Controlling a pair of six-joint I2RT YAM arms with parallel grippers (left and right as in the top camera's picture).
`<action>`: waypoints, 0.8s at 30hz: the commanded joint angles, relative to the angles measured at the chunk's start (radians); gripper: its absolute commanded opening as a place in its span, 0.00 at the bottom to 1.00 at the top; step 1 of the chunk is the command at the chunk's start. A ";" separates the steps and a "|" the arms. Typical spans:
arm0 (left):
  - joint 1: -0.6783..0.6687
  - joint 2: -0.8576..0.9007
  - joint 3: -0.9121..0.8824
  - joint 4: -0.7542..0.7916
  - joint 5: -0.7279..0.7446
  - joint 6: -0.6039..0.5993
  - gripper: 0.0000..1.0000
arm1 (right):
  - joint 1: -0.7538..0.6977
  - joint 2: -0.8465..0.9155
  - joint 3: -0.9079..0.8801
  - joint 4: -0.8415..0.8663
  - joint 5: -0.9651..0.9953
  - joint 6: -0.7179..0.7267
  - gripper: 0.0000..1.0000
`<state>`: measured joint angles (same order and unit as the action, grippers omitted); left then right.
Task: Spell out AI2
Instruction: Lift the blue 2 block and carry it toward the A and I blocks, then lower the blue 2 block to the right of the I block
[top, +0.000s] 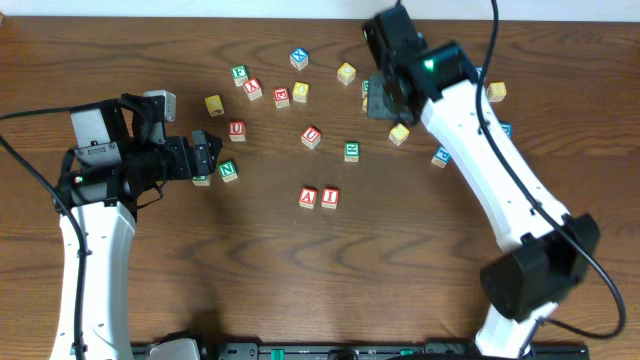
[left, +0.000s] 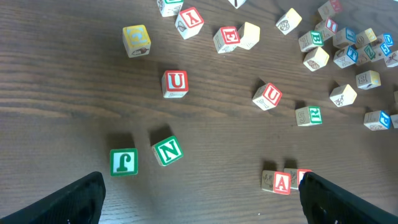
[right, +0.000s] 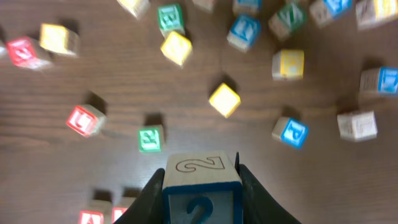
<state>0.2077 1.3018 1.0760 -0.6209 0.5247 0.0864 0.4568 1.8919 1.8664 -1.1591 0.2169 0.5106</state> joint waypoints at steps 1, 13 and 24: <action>0.004 0.006 0.016 0.000 0.002 0.014 0.98 | 0.007 -0.098 -0.143 0.036 0.002 0.069 0.01; 0.004 0.006 0.016 0.000 0.002 0.014 0.98 | 0.103 -0.156 -0.502 0.166 0.001 0.230 0.01; 0.004 0.006 0.016 0.000 0.002 0.014 0.98 | 0.224 -0.156 -0.654 0.296 0.010 0.324 0.01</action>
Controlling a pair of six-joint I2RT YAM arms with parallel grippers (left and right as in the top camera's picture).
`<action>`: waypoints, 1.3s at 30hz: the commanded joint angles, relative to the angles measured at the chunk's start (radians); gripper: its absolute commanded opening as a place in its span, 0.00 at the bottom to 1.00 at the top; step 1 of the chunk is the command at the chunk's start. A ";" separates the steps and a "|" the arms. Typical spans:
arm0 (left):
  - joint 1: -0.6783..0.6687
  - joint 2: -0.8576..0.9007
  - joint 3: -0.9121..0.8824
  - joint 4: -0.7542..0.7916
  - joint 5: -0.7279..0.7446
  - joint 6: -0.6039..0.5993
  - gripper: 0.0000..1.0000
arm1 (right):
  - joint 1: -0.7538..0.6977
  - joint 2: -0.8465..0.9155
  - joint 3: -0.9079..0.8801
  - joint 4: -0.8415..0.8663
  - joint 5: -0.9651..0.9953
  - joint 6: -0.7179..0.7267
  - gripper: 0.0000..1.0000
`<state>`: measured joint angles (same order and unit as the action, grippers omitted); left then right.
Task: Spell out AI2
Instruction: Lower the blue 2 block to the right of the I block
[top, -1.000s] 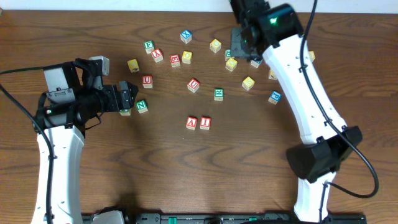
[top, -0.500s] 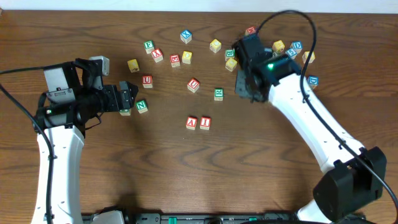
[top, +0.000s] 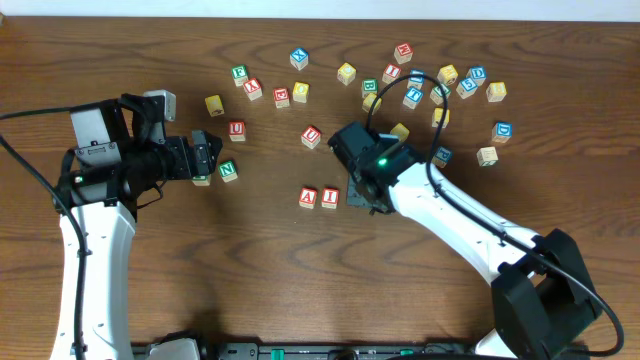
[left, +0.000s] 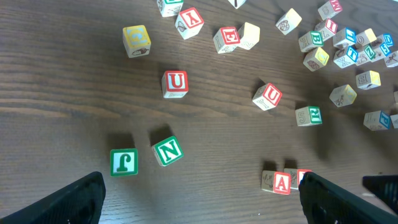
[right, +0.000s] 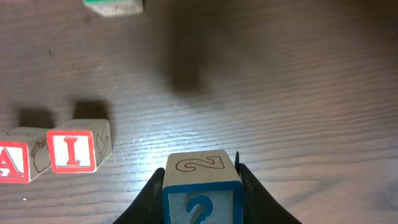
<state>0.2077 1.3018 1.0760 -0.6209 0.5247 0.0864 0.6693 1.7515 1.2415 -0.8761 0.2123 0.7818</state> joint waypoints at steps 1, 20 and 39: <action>0.004 0.006 0.016 0.000 0.002 0.014 0.98 | 0.013 -0.016 -0.038 0.021 0.014 0.055 0.01; 0.004 0.006 0.016 0.000 0.002 0.014 0.98 | 0.031 0.006 -0.151 0.177 -0.005 0.104 0.01; 0.004 0.006 0.016 0.000 0.003 0.014 0.98 | 0.056 0.102 -0.151 0.286 -0.003 0.023 0.08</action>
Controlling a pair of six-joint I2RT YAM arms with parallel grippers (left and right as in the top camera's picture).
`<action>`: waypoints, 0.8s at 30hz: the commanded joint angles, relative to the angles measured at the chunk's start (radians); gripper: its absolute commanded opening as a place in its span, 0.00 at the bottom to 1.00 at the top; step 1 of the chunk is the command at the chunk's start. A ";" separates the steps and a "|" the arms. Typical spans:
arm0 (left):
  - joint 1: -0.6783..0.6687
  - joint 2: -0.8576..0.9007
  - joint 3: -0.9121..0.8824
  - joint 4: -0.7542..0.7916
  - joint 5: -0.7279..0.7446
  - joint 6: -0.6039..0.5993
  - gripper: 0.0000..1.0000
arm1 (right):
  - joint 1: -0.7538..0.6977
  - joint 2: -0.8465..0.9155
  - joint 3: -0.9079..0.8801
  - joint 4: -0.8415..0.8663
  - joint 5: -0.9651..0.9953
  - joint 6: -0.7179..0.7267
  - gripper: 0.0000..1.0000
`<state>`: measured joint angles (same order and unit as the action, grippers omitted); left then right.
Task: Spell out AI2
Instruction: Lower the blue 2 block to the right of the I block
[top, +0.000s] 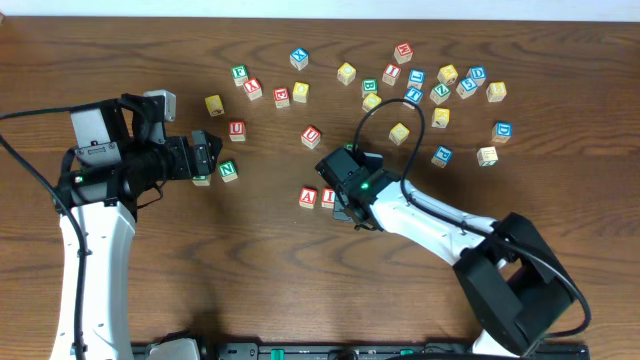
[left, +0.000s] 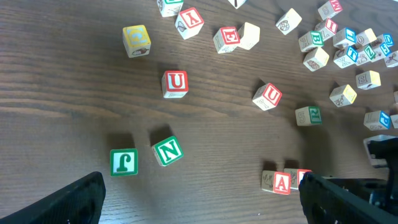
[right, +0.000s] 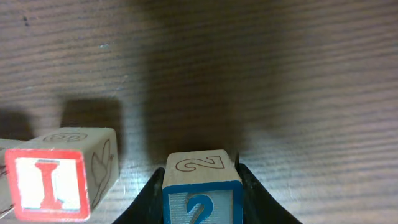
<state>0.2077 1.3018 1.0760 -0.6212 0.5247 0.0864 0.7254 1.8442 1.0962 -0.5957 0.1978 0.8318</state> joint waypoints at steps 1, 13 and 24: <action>0.004 0.006 0.016 0.000 0.003 0.014 0.98 | 0.000 0.010 -0.006 0.008 0.013 -0.029 0.08; 0.004 0.006 0.016 0.000 0.002 0.014 0.98 | -0.013 0.025 -0.006 0.084 0.021 -0.077 0.09; 0.004 0.006 0.016 0.000 0.002 0.014 0.98 | -0.013 0.042 -0.006 0.114 0.025 -0.123 0.09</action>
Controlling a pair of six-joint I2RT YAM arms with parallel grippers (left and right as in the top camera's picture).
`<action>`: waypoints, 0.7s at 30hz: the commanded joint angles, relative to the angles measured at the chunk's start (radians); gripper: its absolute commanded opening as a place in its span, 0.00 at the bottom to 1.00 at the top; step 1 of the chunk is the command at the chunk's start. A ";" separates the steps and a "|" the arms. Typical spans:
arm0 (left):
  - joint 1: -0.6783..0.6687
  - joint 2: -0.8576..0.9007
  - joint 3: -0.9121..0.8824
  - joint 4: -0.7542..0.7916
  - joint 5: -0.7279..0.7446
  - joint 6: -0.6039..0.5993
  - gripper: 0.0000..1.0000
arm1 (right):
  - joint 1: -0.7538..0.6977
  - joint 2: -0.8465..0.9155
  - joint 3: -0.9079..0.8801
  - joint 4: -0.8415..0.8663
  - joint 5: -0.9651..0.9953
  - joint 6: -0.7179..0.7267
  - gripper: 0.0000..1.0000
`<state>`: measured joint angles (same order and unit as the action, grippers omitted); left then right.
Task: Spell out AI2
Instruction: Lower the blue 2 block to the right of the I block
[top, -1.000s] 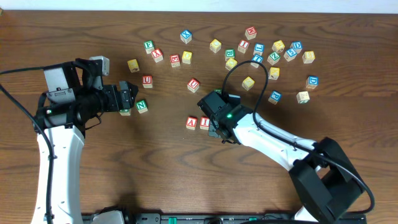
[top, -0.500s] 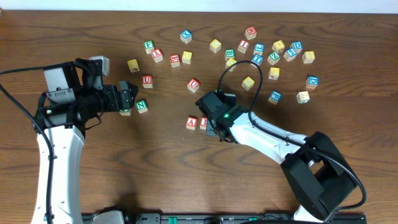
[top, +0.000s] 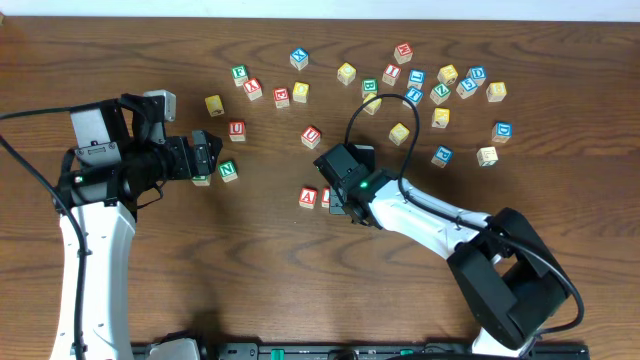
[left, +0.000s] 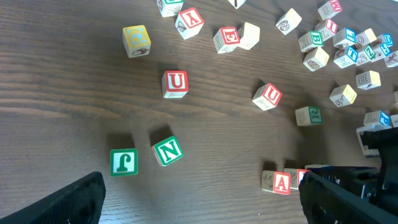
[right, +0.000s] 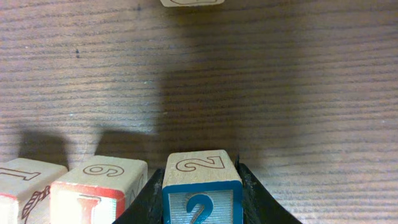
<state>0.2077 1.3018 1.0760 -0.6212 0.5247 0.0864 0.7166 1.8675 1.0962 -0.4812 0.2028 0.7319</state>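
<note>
My right gripper (right: 201, 198) is shut on a blue 2 block (right: 200, 186), held low over the wood. A red I block (right: 98, 186) stands just left of it, with only my left finger between them. The red A block (right: 23, 182) stands left of the I. From overhead the right gripper (top: 343, 190) covers the 2 block and part of the I; the A block (top: 307, 198) shows. My left gripper (left: 199, 211) is open and empty at the table's left, and also shows overhead (top: 205, 158). In the left wrist view the A block (left: 281, 182) lies near the right finger.
A green J block (left: 124, 162), a green N block (left: 168, 150) and a red U block (left: 175, 83) lie under the left gripper. Another U block (top: 311, 136) sits behind the A. Several loose blocks cluster at the back right (top: 440, 85).
My right gripper has shifted left with the 2 block, which now stands close beside the I block where a gap showed before. The left arm has not moved.
My right gripper held the 2 block high over the back cluster. Then it was low over the table, right of the A and I pair. Then it hovered near the I with a gap, and now the 2 stands next to the I.
</note>
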 joint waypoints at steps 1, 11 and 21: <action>0.004 0.006 0.016 0.000 0.002 0.014 0.98 | -0.004 0.019 -0.006 -0.001 0.020 -0.023 0.09; 0.004 0.006 0.016 0.000 0.002 0.014 0.98 | -0.004 0.019 -0.006 -0.015 0.019 -0.011 0.10; 0.004 0.006 0.016 0.000 0.002 0.014 0.98 | -0.004 0.019 -0.005 -0.034 0.014 0.008 0.11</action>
<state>0.2077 1.3018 1.0760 -0.6212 0.5247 0.0864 0.7166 1.8675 1.0966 -0.5049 0.2096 0.7235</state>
